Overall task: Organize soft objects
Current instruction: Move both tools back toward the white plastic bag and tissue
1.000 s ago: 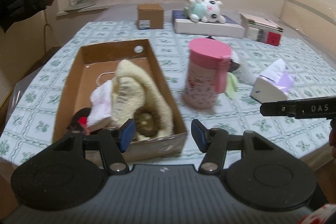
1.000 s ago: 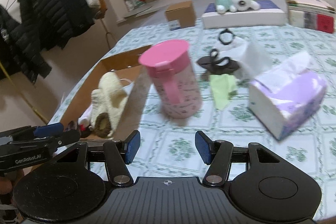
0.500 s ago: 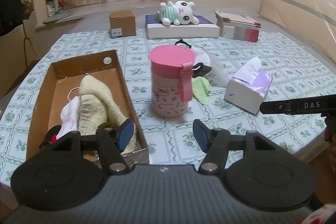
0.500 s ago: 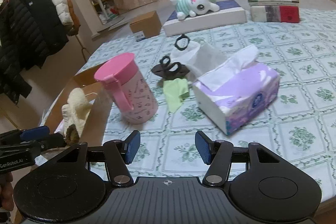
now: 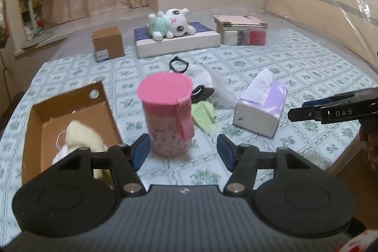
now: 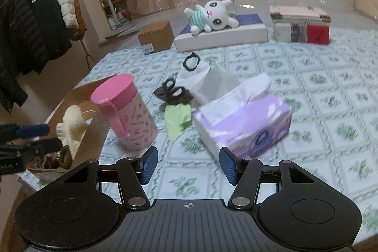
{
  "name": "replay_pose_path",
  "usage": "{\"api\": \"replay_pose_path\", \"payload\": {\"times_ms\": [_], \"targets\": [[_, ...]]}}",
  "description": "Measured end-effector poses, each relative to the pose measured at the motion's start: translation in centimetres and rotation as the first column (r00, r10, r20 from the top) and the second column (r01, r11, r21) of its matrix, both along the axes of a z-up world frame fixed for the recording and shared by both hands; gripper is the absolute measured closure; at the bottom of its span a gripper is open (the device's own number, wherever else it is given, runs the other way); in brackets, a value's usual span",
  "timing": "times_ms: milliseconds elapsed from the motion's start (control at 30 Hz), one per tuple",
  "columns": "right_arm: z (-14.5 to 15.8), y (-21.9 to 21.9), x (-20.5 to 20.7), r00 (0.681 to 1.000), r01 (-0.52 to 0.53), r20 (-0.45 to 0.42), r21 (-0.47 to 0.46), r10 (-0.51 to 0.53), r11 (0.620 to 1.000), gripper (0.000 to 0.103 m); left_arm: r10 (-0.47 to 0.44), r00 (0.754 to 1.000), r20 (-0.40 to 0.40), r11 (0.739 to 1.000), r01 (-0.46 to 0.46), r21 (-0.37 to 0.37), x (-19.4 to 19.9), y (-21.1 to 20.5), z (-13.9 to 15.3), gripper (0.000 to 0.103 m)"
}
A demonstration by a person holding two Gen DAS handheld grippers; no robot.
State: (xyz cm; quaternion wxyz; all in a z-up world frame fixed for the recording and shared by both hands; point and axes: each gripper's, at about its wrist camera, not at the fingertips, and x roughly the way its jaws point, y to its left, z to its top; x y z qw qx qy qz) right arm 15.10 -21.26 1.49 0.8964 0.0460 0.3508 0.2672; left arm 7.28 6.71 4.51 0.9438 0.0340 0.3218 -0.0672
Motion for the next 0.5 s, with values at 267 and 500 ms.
{"api": "replay_pose_path", "payload": {"times_ms": [267,500], "targets": [[2.1,0.0,3.3,0.992,-0.086,0.084,-0.103,0.095,0.991,0.045,-0.092,0.996,0.009,0.995,0.091,0.037,4.9,-0.2,2.3,0.044],[2.8,1.5,7.5,0.965,-0.201,0.117,-0.235,0.233,0.951,0.045,-0.232,0.972,-0.037,0.962,0.235,0.137,10.3,-1.2,3.7,0.041]]}}
